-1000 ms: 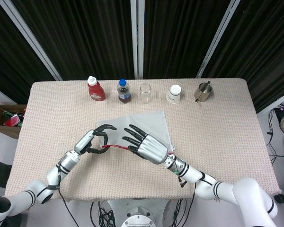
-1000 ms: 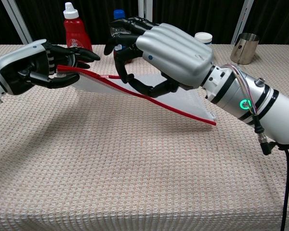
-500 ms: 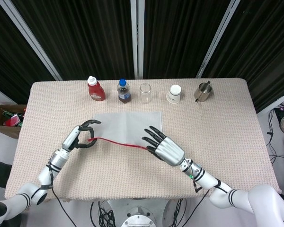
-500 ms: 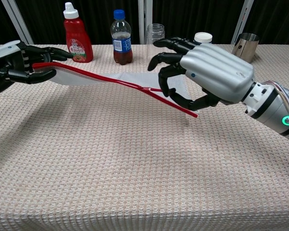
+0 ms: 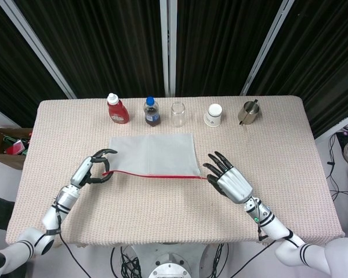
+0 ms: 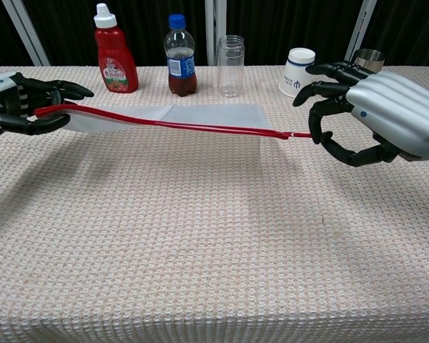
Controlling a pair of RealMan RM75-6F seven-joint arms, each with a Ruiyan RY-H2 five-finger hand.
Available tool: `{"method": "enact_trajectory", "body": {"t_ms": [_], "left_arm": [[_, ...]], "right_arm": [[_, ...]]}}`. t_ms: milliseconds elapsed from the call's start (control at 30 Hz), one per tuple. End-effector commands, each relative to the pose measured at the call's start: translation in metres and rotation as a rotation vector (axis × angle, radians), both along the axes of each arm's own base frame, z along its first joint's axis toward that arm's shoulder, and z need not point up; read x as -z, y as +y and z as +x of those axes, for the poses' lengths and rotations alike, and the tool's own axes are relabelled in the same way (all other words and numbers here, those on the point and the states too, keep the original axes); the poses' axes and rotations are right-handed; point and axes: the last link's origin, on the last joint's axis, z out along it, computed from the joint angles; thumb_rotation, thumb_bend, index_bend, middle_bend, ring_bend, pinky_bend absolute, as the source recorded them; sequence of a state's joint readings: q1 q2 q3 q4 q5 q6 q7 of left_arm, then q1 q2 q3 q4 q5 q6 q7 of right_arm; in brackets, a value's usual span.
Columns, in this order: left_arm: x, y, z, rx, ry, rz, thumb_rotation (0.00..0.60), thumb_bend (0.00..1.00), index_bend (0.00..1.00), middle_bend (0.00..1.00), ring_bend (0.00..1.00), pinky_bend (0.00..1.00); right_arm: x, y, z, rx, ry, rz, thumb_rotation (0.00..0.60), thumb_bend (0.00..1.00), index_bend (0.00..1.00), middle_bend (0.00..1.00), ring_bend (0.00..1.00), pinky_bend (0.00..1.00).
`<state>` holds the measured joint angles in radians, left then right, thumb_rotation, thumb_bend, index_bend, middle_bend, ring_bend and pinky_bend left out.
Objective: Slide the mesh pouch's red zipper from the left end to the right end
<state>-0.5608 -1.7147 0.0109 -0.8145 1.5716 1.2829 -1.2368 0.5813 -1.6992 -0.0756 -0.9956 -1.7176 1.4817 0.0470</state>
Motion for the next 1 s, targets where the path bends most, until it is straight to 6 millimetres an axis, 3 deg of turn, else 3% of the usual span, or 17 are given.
{"method": "enact_trajectory", "body": {"t_ms": [33,133,167,267,400,467,567,733,867,1000], "left_arm": [[0.001,-0.001,0.001,0.005,0.005,0.002,0.6,0.5,0.67,0.23,0.13,0.14],[0.002,-0.001,0.002,0.02,0.049,0.013,0.6,0.5,0.66,0.23,0.13,0.14],[0.003,-0.001,0.001,0.03,0.08,0.022,0.6,0.5,0.64,0.23,0.13,0.14],[0.005,-0.002,0.0,0.076,0.228,0.05,0.6,0.43,0.51,0.21,0.13,0.14],[0.007,-0.004,0.0,0.11,0.424,0.093,0.6,0.29,0.36,0.17,0.13,0.14],[0.005,-0.006,-0.001,0.119,0.497,0.111,0.6,0.24,0.32,0.16,0.13,0.14],[-0.006,-0.008,-0.008,0.144,0.684,0.16,0.6,0.19,0.26,0.15,0.13,0.14],[-0.041,-0.018,-0.024,0.073,0.884,0.258,0.6,0.15,0.22,0.14,0.13,0.14],[-0.083,-0.025,-0.046,-0.059,1.004,0.362,0.6,0.15,0.22,0.14,0.13,0.14],[-0.128,-0.043,-0.069,-0.205,1.088,0.451,0.6,0.14,0.22,0.14,0.13,0.14]], "right_arm": [[0.0,0.001,0.0,0.0,-0.003,0.0,0.6,0.53,1.0,0.22,0.0,0.0],[0.001,0.001,0.0,0.004,-0.004,0.01,0.6,0.52,0.98,0.21,0.0,0.0],[0.002,0.001,-0.001,0.011,0.001,0.019,0.6,0.51,0.93,0.2,0.0,0.0],[0.006,0.002,-0.003,0.048,0.031,0.059,0.6,0.44,0.65,0.15,0.0,0.0],[0.012,0.003,-0.007,0.14,0.095,0.109,0.6,0.25,0.13,0.04,0.0,0.0],[0.013,0.003,-0.009,0.184,0.119,0.132,0.6,0.18,0.0,0.0,0.0,0.0],[0.004,0.001,-0.011,0.235,0.117,0.146,0.6,0.15,0.0,0.0,0.0,0.0],[-0.031,-0.003,-0.024,0.309,0.068,0.076,0.6,0.15,0.0,0.0,0.0,0.0],[-0.068,-0.002,-0.041,0.36,0.025,-0.044,0.6,0.17,0.0,0.01,0.0,0.0],[-0.111,0.012,-0.062,0.439,-0.012,-0.126,0.6,0.22,0.0,0.07,0.0,0.0]]}}
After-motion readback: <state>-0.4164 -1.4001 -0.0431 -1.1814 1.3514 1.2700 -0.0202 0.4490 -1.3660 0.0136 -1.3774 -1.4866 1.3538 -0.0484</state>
